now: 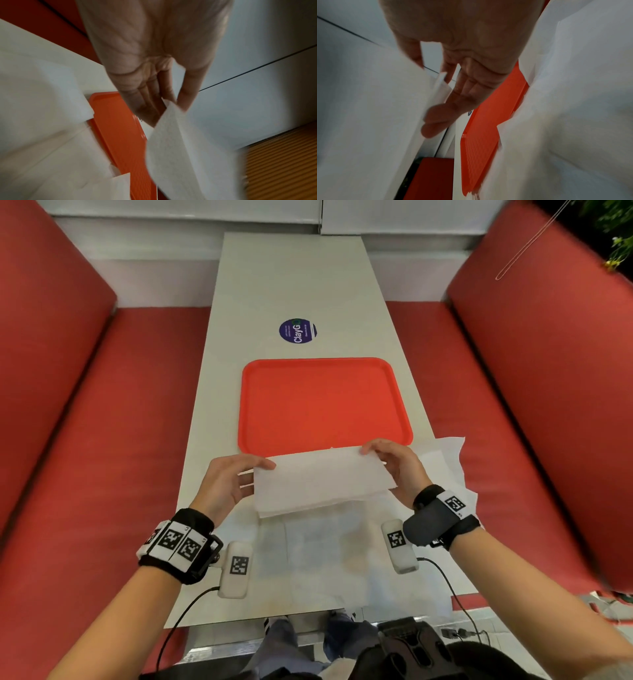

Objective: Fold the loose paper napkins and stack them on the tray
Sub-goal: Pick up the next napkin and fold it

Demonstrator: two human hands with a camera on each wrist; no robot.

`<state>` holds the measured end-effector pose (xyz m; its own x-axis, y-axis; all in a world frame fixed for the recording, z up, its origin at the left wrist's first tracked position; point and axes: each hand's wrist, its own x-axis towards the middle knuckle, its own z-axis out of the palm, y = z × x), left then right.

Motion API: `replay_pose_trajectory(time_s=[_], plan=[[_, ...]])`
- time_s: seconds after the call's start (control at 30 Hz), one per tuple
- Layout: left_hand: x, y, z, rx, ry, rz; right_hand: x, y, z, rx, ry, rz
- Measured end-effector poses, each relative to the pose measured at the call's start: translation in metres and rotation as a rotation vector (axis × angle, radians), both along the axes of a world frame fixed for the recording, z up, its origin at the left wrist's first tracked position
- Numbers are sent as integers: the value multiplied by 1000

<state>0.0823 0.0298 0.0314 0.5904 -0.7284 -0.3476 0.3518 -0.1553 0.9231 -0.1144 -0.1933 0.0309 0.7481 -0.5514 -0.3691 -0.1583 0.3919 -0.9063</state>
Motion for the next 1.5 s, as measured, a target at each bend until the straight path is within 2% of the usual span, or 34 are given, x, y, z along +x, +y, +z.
replay_pose_trajectory(time_s=[0.2, 0.43, 0.57, 0.63, 0.7, 0.9, 1.0, 1.07, 1.17, 1.23, 1.5], plan=[[3, 34, -13, 24, -80, 77, 22, 17, -3, -54, 6, 151], [5, 81, -11, 137, -87, -137, 67, 54, -3, -199, 41, 257], [12, 94, -15, 79, -42, -218, 91, 81, -7, -77, -23, 259], [13, 96, -17, 51, -49, -173, 101, 96, -8, 17, -56, 209], [16, 98, -23, 31, -34, -115, 106, 110, -11, 25, -40, 178], [24, 107, -52, 77, -97, -96, 112, 145, -45, -212, 144, 176], [26, 107, -65, 139, -204, -83, 116, 155, -63, -446, 247, 199], [30, 106, -71, 197, -279, -61, 120, 161, -70, -531, 318, 227], [39, 103, -76, 309, -489, -78, 126, 167, -78, -585, 367, 243], [43, 99, -78, 348, -567, -85, 130, 168, -81, -614, 393, 265], [52, 91, -93, 424, -650, -143, 146, 172, -97, -761, 485, 424]])
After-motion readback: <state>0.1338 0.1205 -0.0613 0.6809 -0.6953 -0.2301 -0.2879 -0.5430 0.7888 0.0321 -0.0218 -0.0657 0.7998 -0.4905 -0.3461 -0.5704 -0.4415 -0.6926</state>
